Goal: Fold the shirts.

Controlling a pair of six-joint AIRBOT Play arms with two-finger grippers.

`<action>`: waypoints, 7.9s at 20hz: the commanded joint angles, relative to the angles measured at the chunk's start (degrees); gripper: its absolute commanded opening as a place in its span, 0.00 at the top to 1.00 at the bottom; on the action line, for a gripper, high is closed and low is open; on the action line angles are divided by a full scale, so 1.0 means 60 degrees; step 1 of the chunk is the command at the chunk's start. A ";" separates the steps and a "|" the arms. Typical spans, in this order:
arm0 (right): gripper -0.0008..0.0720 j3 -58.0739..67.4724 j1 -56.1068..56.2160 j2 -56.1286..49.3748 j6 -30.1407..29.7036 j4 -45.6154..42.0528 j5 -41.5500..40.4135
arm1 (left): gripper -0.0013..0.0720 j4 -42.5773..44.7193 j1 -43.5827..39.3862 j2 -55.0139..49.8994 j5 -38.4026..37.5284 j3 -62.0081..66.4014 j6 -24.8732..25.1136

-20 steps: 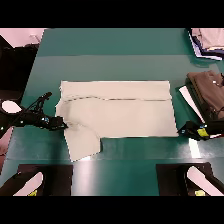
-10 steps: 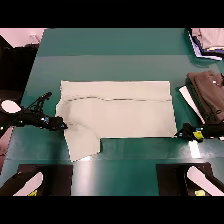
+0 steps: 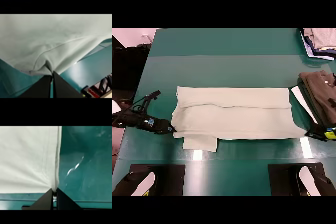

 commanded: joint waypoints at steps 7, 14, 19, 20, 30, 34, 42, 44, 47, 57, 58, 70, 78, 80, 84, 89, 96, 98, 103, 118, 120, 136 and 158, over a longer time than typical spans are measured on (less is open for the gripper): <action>0.97 0.1960 0.1708 -0.1144 0.0357 0.1173 -0.1512 | 0.95 -0.0736 0.0000 -0.0036 0.2554 0.1537 -0.0124; 0.97 0.3534 0.3093 -0.4266 0.1002 0.1195 -0.2965 | 0.95 -0.0769 0.0000 -0.2710 0.4670 0.2517 0.0120; 0.53 0.4674 0.3282 -0.6131 0.1778 0.1847 -0.4091 | 0.66 -0.0860 0.0000 -0.4022 0.6488 0.3286 0.0018; 0.25 0.4900 0.3195 -0.6422 0.1774 0.2375 -0.4277 | 0.25 -0.0860 0.0000 -0.4175 0.6717 0.3421 -0.0022; 0.24 0.3818 0.1126 -0.6885 -0.0291 0.3282 -0.2153 | 0.16 -0.0849 0.0000 -0.4295 0.4189 0.4054 -0.0135; 0.24 0.2936 0.0790 -0.6892 -0.1202 0.4044 -0.2827 | 0.93 -0.0849 0.0000 -0.4299 0.3912 0.4054 -0.0098; 0.29 0.3126 0.1814 -0.7865 -0.1435 0.4273 -0.3166 | 0.93 -0.0849 0.0000 -0.4299 0.3847 0.4054 -0.0131; 0.39 0.3122 0.2109 -0.8072 -0.1439 0.4437 -0.3177 | 0.94 -0.0838 0.0000 -0.4299 0.3752 0.4054 -0.0131; 0.74 0.3042 0.2255 -0.8047 -0.1781 0.5198 -0.3169 | 0.95 -0.0841 -0.0004 -0.4309 0.3581 0.4054 -0.0127; 0.97 0.4397 0.2495 -0.5796 -0.1410 0.5275 -0.1770 | 0.95 -0.0699 -0.3599 -0.5832 0.5009 0.5253 0.0044; 0.97 0.4896 0.2725 -0.5632 -0.1147 0.5278 -0.1508 | 0.95 -0.0718 -0.3993 -0.6368 0.5005 0.5697 0.0040; 0.97 1.0382 0.7271 -0.6896 0.0382 0.5235 -0.1348 | 0.95 -0.0889 -0.5934 -1.0265 0.4918 0.8878 -0.0222; 0.97 1.2972 0.8823 -0.8805 0.0634 0.5180 -0.1421 | 0.95 -0.0882 -0.4823 -1.0233 0.3435 0.9067 -0.0197; 0.97 1.3023 0.9096 -0.9034 0.0674 0.5184 -0.1632 | 0.95 -0.0754 -0.4331 -0.9814 0.3140 0.9085 0.0007; 0.97 1.2604 0.9704 -0.9358 0.0481 0.5191 -0.1920 | 0.95 0.0222 -0.3005 -0.8196 0.2911 0.9085 0.0131; 0.97 1.2990 1.0812 -1.0517 0.0036 0.5209 -0.3096 | 0.95 0.1825 -0.1249 -0.6014 0.2098 0.9085 0.0295; 0.21 1.2972 1.2706 -1.2509 -0.2368 0.7275 -0.7027 | 0.95 0.1916 -0.0040 -0.4881 0.1399 0.9082 0.0288; 0.21 1.2968 1.2688 -1.2375 -0.2579 0.6994 -0.6885 | 0.95 0.1912 -0.0040 -0.4881 0.1224 0.9074 0.0291; 0.23 1.1588 1.1111 -1.0728 -0.0047 0.3100 -0.3898 | 0.95 0.1894 -0.0040 -0.4889 0.1177 0.9074 0.0291; 0.03 0.5650 0.8291 -0.9471 0.0058 0.6054 -0.5399 | 0.95 0.1836 -0.0040 -0.4903 0.1217 0.9052 0.0291; 0.04 0.6280 0.8699 -1.0167 -0.0168 0.6630 -0.5399 | 0.95 0.1836 -0.0040 -0.4903 0.1213 0.9052 0.0291; 0.97 0.8535 0.7260 -0.9133 -0.0780 0.5996 -0.5064 | 0.95 0.1650 -0.0204 -0.4903 0.0962 0.9052 0.0284; 0.97 1.1085 -0.1224 -0.6269 -0.1005 0.4200 -0.4583 | 0.95 0.1654 -0.2477 -0.5104 0.2284 0.9052 0.0036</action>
